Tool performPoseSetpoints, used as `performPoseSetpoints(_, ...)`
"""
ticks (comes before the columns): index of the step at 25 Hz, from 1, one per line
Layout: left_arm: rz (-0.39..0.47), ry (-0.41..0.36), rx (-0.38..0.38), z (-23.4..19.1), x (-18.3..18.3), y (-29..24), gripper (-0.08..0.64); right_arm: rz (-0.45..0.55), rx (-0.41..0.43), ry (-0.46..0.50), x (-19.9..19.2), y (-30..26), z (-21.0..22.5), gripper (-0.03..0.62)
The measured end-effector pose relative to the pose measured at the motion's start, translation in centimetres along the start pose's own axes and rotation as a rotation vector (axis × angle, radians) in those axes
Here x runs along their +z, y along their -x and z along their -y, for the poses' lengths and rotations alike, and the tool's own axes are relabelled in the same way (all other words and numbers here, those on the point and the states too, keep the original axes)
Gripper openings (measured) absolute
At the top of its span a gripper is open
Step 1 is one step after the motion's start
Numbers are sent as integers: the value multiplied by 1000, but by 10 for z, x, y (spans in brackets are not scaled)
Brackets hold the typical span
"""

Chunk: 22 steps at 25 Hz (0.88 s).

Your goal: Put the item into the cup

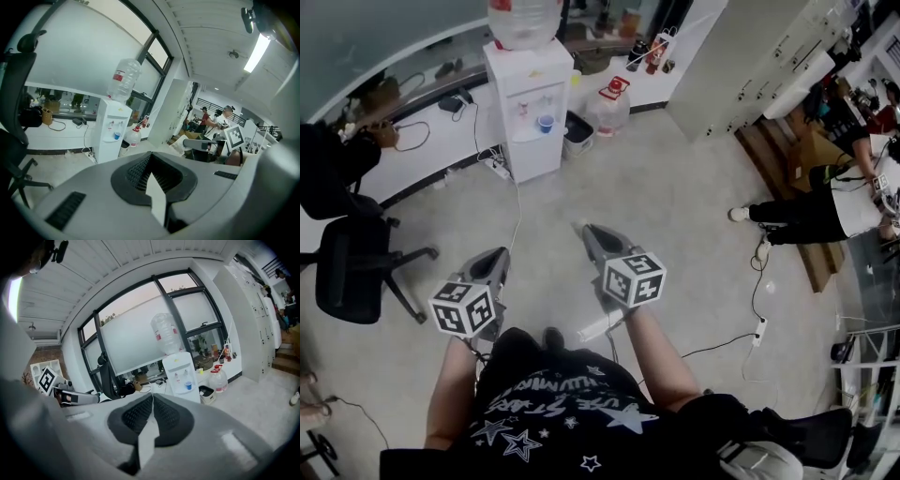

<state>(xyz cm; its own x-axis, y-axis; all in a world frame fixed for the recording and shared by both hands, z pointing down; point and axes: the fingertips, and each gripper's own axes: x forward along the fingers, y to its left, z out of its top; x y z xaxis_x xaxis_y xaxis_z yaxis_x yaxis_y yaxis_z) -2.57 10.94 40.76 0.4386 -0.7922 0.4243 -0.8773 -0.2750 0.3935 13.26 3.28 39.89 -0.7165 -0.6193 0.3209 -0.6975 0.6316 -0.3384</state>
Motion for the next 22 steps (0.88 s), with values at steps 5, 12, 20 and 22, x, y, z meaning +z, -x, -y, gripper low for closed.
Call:
performPoseSetpoints(5, -4, 15, 13, -9, 3, -3, 5, -2, 4, -10, 0, -8, 4, 2)
performPoseSetpoints(12, -13, 10, -13, -23, 18, -29, 5, -14, 1, -24, -1, -29, 10, 2)
performPoseSetpoints(20, -24, 8, -44, -54, 46, -73, 5, -25, -20, -36, 13, -80, 34, 2)
performPoseSetpoints(22, -31, 5, -50, -67, 59, -86, 5, -23, -23, -36, 22, -97, 38, 2)
